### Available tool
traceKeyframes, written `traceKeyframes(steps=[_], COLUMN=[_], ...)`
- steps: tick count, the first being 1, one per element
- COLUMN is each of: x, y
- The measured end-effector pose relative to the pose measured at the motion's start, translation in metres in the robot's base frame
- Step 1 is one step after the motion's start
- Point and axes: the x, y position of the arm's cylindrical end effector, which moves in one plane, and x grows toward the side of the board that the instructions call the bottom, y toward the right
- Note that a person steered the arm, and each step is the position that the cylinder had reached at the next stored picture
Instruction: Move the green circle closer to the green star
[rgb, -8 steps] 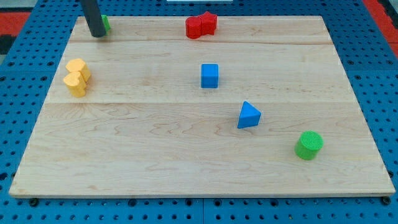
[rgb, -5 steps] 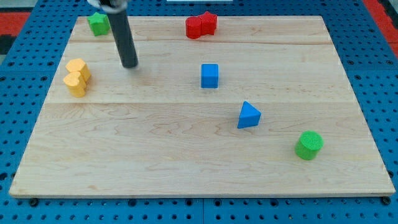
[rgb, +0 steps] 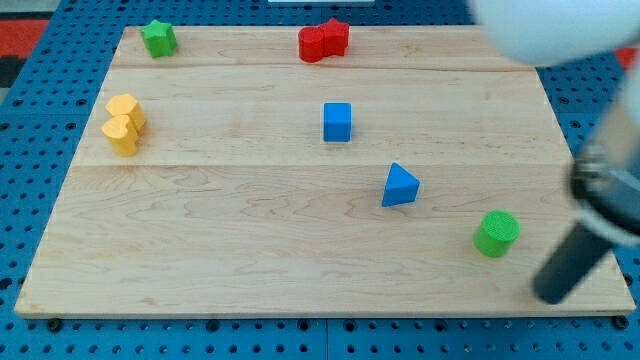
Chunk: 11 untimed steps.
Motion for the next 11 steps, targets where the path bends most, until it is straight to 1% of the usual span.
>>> traceKeyframes(steps=[1, 3, 5, 6, 7, 8, 9, 10, 11], x=[-0.026, -0.062, -0.107, -0.113, -0.130, -0.138, -0.125, -0.100, -0.105], y=[0.006, -0.085, -0.123, -0.154, -0.194, -0.235, -0.234, -0.227, -0.256])
